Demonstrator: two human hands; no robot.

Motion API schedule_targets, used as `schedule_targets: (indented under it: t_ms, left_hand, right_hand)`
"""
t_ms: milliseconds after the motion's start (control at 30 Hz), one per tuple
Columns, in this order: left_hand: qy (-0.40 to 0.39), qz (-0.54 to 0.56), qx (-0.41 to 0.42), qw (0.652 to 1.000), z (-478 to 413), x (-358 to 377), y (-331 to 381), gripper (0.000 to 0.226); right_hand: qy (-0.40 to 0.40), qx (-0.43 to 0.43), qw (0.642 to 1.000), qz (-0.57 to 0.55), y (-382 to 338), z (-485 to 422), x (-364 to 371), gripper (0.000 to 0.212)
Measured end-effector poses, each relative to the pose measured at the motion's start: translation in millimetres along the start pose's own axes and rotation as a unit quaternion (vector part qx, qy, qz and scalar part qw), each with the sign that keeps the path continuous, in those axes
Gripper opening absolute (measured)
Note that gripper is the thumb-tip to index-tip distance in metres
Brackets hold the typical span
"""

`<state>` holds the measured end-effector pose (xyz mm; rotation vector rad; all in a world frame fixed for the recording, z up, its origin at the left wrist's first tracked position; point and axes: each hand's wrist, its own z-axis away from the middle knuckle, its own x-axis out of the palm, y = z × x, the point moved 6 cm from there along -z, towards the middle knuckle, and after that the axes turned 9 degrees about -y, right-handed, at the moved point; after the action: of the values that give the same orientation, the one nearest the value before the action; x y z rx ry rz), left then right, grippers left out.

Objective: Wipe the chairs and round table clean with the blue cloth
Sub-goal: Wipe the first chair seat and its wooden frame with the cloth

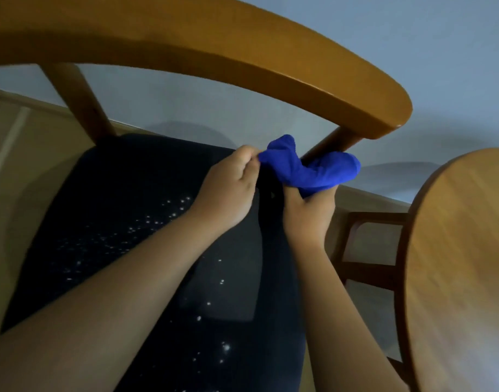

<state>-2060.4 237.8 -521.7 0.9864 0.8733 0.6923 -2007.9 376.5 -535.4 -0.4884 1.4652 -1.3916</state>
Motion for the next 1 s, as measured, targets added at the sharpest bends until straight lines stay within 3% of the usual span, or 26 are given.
schedule_targets:
  t_ms: [67,200,333,467,600,667,733,800,1000]
  left_hand:
    - [0.066,0.01,-0.002,0.998,22,-34,-9,0.023]
    - [0.094,0.097,-0.048,0.99,54,-79,-27,0.02]
    - [0.209,0.232,-0.037,0.949,79,-135,-35,0.026]
    - [0.274,0.268,-0.028,0.923,94,-184,-53,0.037]
    - [0.258,0.274,-0.015,0.926,82,-208,-67,0.042]
    - [0.239,0.26,0.001,0.936,70,-213,-67,0.042]
    - [0.211,0.255,-0.007,0.944,57,-211,-69,0.043]
    - [0.183,0.254,-0.006,0.95,45,-209,-74,0.045]
    - [0.197,0.238,-0.02,0.951,22,-210,-97,0.042]
  right_hand:
    - [-0.036,-0.036,0.999,-0.004,-18,9,27,0.03]
    - [-0.126,-0.094,0.987,-0.024,-62,22,96,0.028]
    - [-0.171,-0.149,0.97,-0.084,-102,39,163,0.028]
    - [-0.201,-0.147,0.963,-0.101,-120,60,229,0.029]
    - [-0.175,-0.167,0.968,-0.065,-136,57,265,0.011]
    - [-0.15,-0.122,0.979,-0.055,-133,51,271,0.02]
    - [-0.186,-0.096,0.978,-0.013,-129,41,277,0.012]
    - [-0.215,-0.075,0.973,0.043,-126,29,282,0.03]
    - [-0.165,-0.067,0.983,-0.046,-113,18,289,0.035]
